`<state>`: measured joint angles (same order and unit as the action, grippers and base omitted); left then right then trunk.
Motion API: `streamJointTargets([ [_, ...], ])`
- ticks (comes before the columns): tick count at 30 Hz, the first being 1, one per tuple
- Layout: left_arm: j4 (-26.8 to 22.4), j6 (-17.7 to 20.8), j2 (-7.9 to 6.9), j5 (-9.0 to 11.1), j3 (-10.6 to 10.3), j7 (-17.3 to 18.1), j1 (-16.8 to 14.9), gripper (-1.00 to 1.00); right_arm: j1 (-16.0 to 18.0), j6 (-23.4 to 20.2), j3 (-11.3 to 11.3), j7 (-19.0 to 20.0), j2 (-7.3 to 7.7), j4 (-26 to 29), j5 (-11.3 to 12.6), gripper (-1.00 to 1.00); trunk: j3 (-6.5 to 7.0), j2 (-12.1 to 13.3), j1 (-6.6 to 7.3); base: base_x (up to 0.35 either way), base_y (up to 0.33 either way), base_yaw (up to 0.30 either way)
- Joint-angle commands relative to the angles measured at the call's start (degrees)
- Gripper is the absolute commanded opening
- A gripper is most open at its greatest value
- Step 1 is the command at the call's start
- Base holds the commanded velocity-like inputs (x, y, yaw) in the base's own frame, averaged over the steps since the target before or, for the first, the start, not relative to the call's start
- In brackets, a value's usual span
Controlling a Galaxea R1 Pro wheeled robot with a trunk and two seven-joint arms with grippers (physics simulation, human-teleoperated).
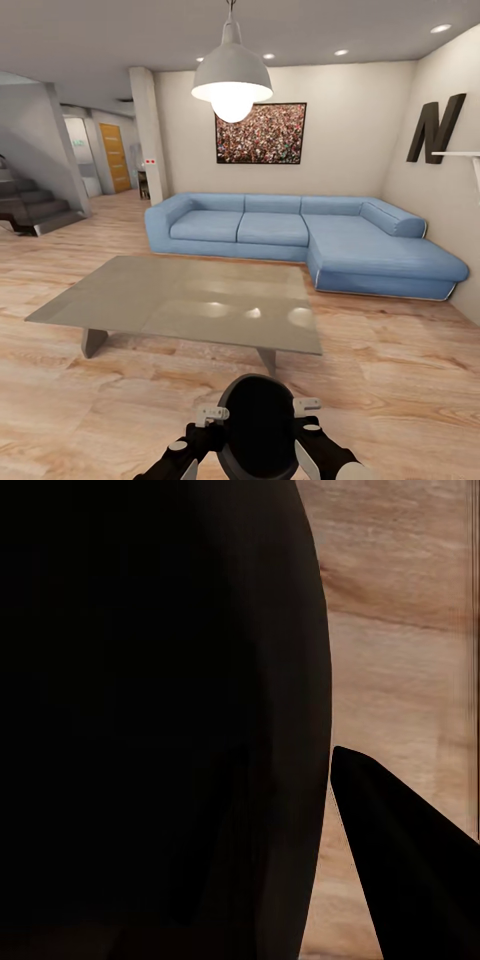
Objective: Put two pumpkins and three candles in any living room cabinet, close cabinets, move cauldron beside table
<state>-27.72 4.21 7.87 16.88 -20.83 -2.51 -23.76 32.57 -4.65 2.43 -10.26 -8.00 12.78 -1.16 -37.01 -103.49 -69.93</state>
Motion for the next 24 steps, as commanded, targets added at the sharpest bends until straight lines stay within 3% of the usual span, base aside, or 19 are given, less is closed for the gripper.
streamJointTargets([
  [1,-1.5,-0.4,-0.13,0.8,-0.6,3.0,-0.1,-1.0,0.0,-0.5,1.0,-0.2,0.18,0.0,0.7,-1.0,-0.18,-0.4,-0.22,0.0,0.0,-0.219],
  [24,-1.5,-0.4,-0.21,0.8,-0.6,3.0,-0.1,-1.0,0.0,-0.5,1.0,-0.2,0.18,0.0,0.7,-1.0,-4.03,-9.7,-5.27,0.0,0.0,-0.059],
])
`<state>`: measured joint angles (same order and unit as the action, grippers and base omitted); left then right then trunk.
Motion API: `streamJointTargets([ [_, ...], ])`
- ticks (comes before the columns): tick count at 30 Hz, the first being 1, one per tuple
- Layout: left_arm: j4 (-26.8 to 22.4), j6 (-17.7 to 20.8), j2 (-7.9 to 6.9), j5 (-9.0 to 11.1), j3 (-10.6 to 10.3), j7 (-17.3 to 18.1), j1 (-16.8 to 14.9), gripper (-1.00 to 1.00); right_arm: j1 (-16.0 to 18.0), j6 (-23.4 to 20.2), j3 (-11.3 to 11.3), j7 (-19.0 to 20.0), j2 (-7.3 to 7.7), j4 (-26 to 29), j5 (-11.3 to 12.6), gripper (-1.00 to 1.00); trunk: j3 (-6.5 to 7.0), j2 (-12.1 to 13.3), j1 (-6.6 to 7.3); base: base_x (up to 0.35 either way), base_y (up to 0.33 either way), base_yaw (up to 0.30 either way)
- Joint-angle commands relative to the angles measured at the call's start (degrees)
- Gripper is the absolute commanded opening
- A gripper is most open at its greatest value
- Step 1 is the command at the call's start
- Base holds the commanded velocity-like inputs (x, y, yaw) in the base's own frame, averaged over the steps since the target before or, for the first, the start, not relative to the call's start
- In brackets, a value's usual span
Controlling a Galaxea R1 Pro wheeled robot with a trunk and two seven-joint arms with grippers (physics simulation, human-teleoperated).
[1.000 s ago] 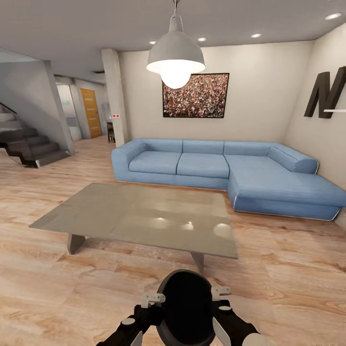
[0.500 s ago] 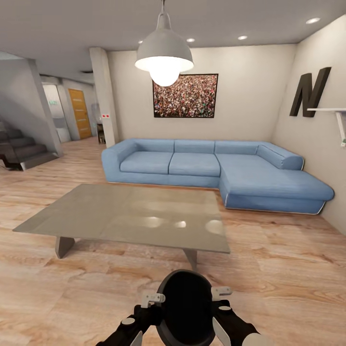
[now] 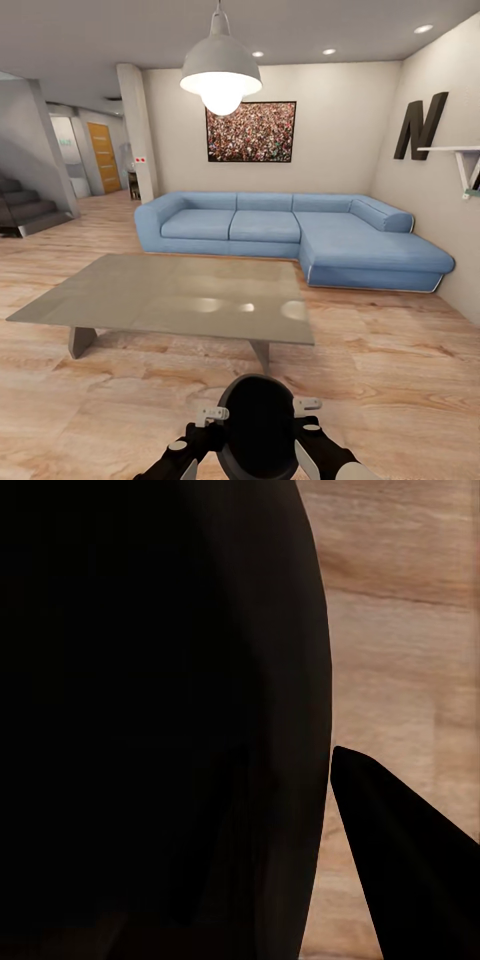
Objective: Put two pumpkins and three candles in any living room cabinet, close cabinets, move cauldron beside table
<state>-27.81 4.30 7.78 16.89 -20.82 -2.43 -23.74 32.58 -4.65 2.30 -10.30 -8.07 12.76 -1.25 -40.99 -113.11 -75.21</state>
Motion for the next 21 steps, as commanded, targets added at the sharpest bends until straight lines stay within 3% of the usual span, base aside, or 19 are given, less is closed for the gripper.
streamJointTargets([
  [1,-1.5,-0.5,-0.11,0.8,-0.6,2.9,-0.1,-1.0,0.0,-0.4,1.1,-0.2,0.25,0.0,0.8,-1.0,-0.23,-0.4,-0.21,0.0,0.0,-0.007],
  [21,-1.5,-0.5,-0.14,0.8,-0.6,2.9,-0.1,-1.0,0.0,-0.4,1.1,-0.1,0.25,0.0,0.8,-1.0,-3.82,-8.5,-4.61,0.0,0.0,0.0],
])
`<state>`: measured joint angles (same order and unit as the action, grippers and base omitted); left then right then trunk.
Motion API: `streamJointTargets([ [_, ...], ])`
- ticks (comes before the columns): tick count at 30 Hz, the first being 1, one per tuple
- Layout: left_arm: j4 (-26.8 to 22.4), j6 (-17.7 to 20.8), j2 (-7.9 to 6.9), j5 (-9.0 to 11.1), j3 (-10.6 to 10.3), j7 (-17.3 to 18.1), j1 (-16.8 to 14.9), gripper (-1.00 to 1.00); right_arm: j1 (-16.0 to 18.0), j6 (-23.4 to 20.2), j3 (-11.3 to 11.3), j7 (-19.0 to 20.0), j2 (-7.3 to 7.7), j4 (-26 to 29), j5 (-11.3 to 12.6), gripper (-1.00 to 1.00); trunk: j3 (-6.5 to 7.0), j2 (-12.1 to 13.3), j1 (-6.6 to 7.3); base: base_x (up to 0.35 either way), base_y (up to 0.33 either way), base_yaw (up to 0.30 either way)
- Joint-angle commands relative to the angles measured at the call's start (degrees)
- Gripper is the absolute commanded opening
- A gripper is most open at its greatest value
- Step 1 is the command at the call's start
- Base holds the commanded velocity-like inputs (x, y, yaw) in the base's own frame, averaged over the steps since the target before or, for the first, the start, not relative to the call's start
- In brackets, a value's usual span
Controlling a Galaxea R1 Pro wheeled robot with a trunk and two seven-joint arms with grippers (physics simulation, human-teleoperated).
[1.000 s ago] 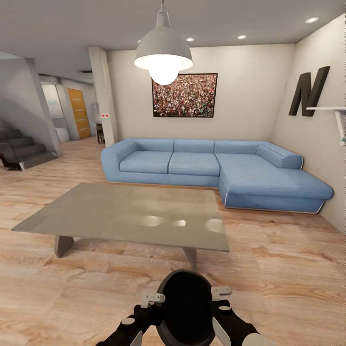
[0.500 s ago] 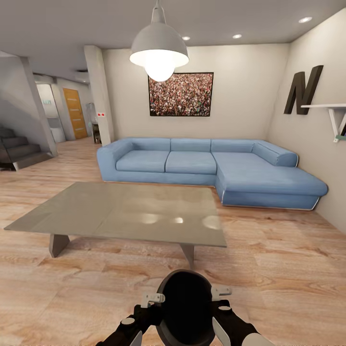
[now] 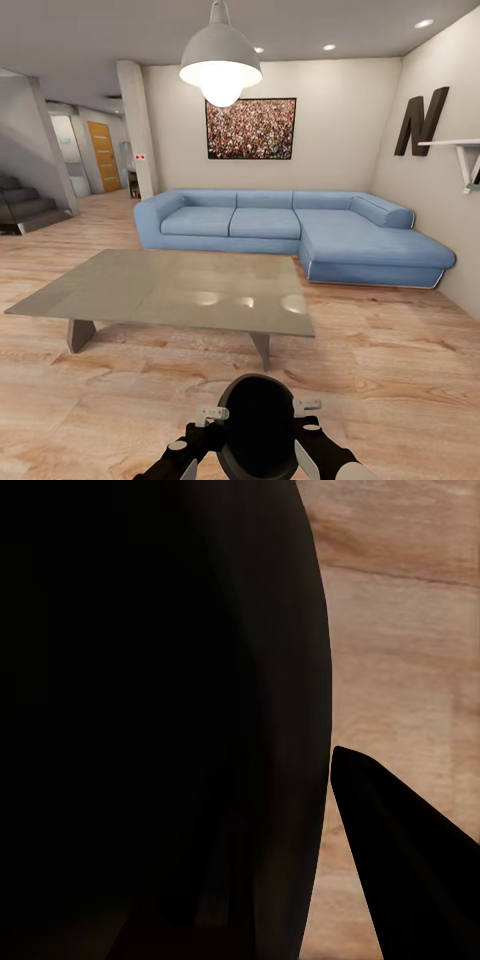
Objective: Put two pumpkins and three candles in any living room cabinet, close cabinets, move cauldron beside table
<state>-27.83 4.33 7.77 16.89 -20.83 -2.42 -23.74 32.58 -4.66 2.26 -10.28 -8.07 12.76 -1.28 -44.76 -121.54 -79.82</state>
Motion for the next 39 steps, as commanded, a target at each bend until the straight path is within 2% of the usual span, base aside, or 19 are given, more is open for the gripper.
streamJointTargets([
  [1,-1.4,-0.5,-0.13,0.8,-0.6,2.9,-0.1,-1.0,0.0,-0.4,1.2,-0.2,0.25,0.0,0.8,-1.0,-0.23,-0.4,-0.21,0.0,0.0,0.0],
  [12,-1.4,-0.5,-0.13,0.8,-0.6,2.9,-0.1,-1.0,0.0,-0.4,1.2,-0.2,0.25,0.0,0.8,-1.0,-1.92,-4.9,-2.63,0.0,0.0,-0.09],
  [28,-1.4,-0.5,-0.13,0.8,-0.6,2.9,-0.1,-1.0,0.0,-0.4,1.2,-0.2,0.25,0.0,0.8,-1.0,-4.77,-11.3,-6.14,0.0,0.0,-0.005],
  [39,-1.4,-0.5,-0.13,0.8,-0.6,2.9,-0.1,-1.0,0.0,-0.4,1.2,-0.2,0.25,0.0,0.8,-1.0,-6.21,-15.7,-8.56,0.0,0.0,-0.156],
])
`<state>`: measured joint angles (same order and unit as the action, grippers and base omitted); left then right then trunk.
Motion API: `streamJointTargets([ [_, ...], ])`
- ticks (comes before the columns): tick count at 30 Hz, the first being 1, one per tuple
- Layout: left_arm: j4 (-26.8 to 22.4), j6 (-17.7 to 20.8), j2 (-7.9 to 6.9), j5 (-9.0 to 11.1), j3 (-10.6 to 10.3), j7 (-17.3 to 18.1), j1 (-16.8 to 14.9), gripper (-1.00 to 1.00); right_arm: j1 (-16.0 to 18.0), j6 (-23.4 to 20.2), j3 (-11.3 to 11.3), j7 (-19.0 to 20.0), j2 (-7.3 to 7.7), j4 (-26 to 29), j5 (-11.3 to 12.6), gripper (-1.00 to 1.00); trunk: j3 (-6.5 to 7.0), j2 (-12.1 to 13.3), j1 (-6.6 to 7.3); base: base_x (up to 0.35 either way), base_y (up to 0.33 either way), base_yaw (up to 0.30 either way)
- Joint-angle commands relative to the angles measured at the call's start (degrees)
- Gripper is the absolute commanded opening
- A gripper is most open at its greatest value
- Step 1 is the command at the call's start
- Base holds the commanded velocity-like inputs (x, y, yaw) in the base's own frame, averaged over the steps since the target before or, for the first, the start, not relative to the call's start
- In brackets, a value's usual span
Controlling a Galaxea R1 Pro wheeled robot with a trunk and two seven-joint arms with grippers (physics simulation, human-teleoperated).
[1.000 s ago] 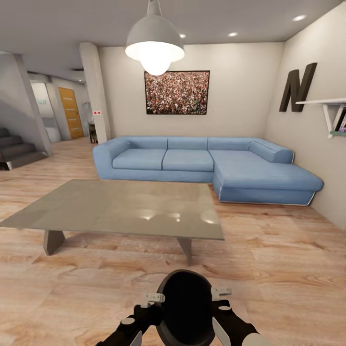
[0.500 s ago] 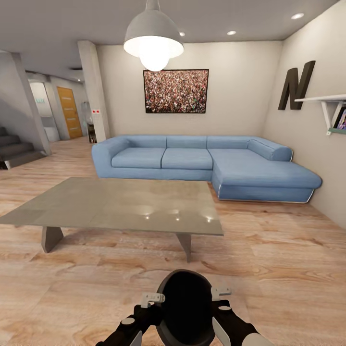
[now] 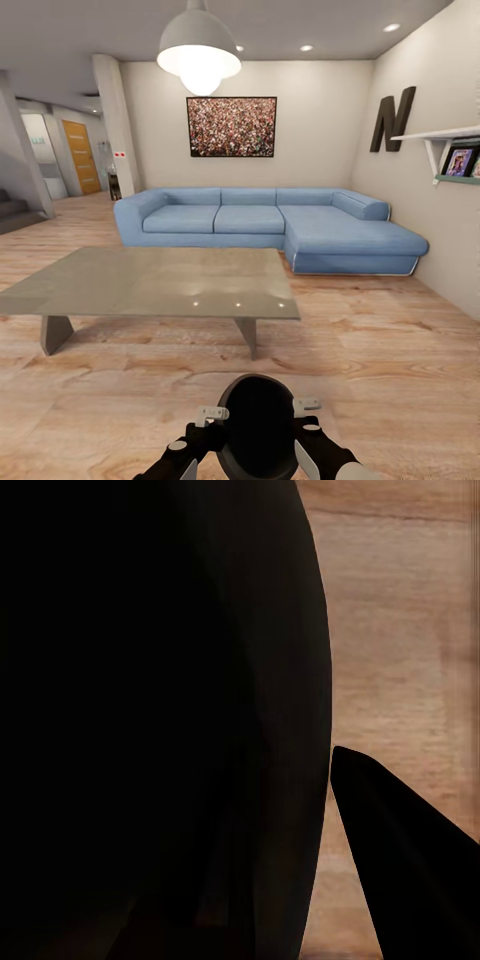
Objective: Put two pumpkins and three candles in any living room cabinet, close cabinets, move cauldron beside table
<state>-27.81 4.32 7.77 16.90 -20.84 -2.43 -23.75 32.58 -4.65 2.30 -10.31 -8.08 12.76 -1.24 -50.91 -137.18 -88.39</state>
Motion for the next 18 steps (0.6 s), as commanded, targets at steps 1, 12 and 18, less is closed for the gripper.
streamJointTargets([
  [1,-1.5,-0.5,-0.13,0.8,-0.6,2.9,-0.1,-1.0,0.0,-0.4,1.1,-0.2,0.26,0.0,0.8,-1.0,-0.21,-0.4,-0.21,0.0,0.0,-0.06],
  [12,-1.5,-0.5,-0.13,0.8,-0.6,2.9,-0.1,-1.0,0.0,-0.4,1.1,-0.2,0.26,0.0,0.8,-1.0,-2.16,-4.9,-2.62,0.0,0.0,-0.009],
  [18,-1.5,-0.5,-0.13,0.8,-0.7,3.0,-0.1,-1.0,0.0,-0.4,1.1,-0.2,0.26,0.0,0.8,-1.0,-2.7,-6.1,-3.28,0.0,0.0,0.0],
])
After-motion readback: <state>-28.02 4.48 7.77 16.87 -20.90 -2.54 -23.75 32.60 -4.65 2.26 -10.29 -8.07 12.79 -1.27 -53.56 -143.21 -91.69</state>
